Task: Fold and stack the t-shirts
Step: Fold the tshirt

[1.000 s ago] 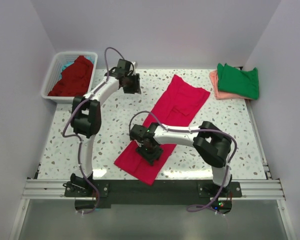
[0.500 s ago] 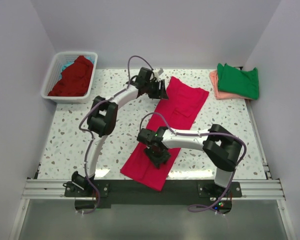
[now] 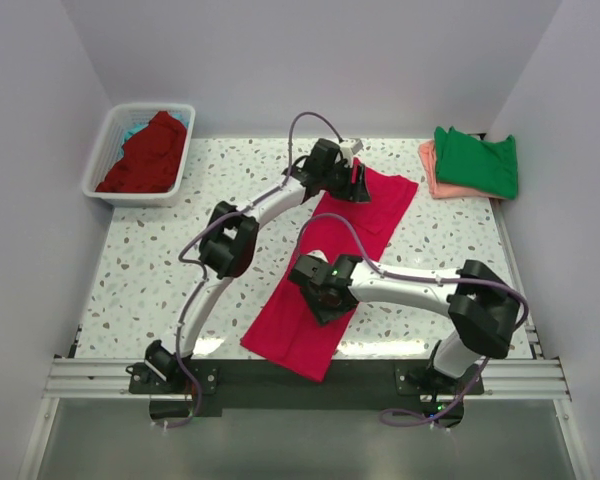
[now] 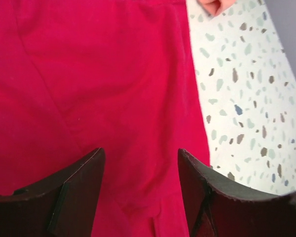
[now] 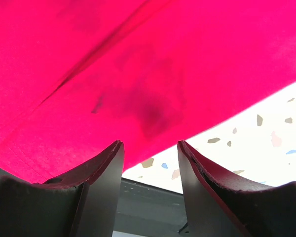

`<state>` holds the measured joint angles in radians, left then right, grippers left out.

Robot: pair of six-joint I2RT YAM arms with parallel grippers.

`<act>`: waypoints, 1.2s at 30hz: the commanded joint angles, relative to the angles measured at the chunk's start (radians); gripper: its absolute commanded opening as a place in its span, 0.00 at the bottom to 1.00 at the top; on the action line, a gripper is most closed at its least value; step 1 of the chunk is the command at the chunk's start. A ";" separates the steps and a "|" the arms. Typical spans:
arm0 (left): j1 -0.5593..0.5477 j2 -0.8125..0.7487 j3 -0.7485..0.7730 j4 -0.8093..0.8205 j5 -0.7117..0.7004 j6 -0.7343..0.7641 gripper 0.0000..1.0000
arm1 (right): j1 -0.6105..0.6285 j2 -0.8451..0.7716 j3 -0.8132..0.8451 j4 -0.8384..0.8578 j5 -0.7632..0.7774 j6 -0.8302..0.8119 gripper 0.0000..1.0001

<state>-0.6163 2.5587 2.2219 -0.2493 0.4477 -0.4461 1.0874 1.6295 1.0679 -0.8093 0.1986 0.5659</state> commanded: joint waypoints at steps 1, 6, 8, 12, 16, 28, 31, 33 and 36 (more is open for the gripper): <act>-0.011 0.040 0.035 -0.022 -0.104 0.047 0.66 | 0.005 -0.095 -0.032 -0.005 0.074 0.058 0.52; -0.011 0.080 0.084 -0.036 -0.216 0.055 0.68 | 0.008 -0.137 -0.057 -0.021 0.076 0.077 0.52; -0.011 0.095 0.091 -0.039 -0.274 0.049 0.68 | 0.008 -0.149 -0.060 -0.030 0.082 0.084 0.52; -0.011 0.123 0.093 -0.064 -0.446 -0.008 0.68 | 0.011 -0.157 -0.051 -0.042 0.090 0.097 0.52; -0.017 0.147 0.093 -0.097 -0.585 -0.019 0.70 | 0.009 -0.148 -0.028 -0.059 0.107 0.095 0.52; 0.019 0.133 0.090 -0.208 -0.885 -0.132 0.73 | 0.011 -0.114 0.007 -0.083 0.124 0.088 0.51; 0.041 0.130 0.088 -0.225 -0.920 -0.146 0.73 | 0.009 -0.117 0.010 -0.088 0.130 0.089 0.51; 0.049 0.130 0.091 -0.229 -0.960 -0.135 0.73 | 0.011 -0.122 0.010 -0.088 0.134 0.091 0.51; 0.070 0.129 0.087 -0.228 -0.986 -0.124 0.73 | 0.009 -0.119 0.010 -0.093 0.136 0.092 0.51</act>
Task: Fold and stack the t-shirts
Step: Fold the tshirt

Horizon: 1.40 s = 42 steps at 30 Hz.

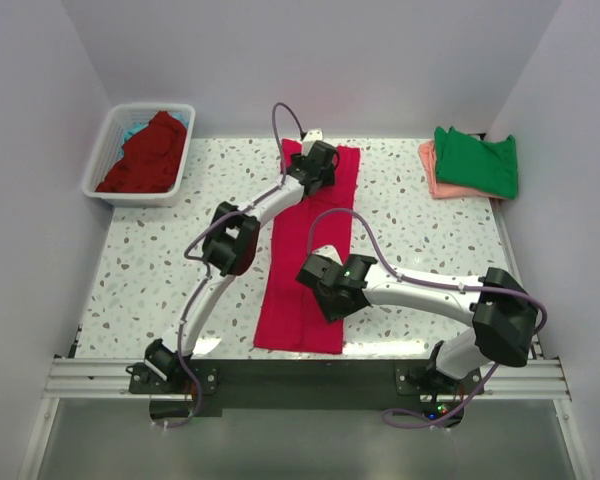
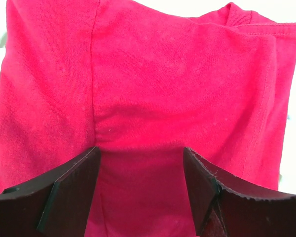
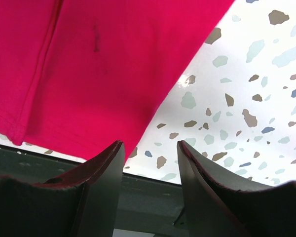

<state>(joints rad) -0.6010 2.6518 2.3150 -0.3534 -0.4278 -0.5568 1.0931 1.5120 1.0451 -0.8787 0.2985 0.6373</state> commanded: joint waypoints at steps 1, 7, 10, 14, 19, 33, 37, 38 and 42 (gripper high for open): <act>0.061 0.031 -0.011 -0.121 -0.115 -0.014 0.73 | 0.005 -0.001 0.035 -0.025 0.039 0.022 0.51; 0.116 0.028 -0.045 -0.062 -0.019 0.020 0.73 | 0.002 0.004 0.033 -0.031 0.042 0.016 0.51; 0.125 0.036 -0.043 -0.021 0.076 0.072 0.73 | 0.002 0.017 0.044 -0.034 0.045 0.006 0.51; 0.124 0.017 -0.080 0.071 0.206 0.177 0.74 | 0.002 0.042 0.065 -0.031 0.054 -0.011 0.51; 0.125 -0.099 -0.178 0.155 0.250 0.238 0.75 | 0.002 0.066 0.079 -0.003 0.060 -0.042 0.51; 0.132 -0.597 -0.336 0.034 0.238 0.301 0.77 | -0.018 0.048 0.234 -0.003 0.407 0.031 0.55; 0.153 -0.694 -0.419 -0.112 0.160 0.258 0.77 | -0.160 0.071 0.251 0.000 0.333 0.068 0.55; 0.156 -0.732 -0.471 -0.137 0.153 0.253 0.77 | -0.191 0.068 0.239 0.018 0.296 0.059 0.55; 0.156 -0.871 -0.673 -0.211 0.132 0.206 0.75 | -0.337 0.039 0.155 0.131 0.117 0.015 0.56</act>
<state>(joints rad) -0.4568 1.8549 1.8259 -0.3981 -0.2501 -0.3065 0.8665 1.5837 1.2495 -0.8398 0.5335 0.6521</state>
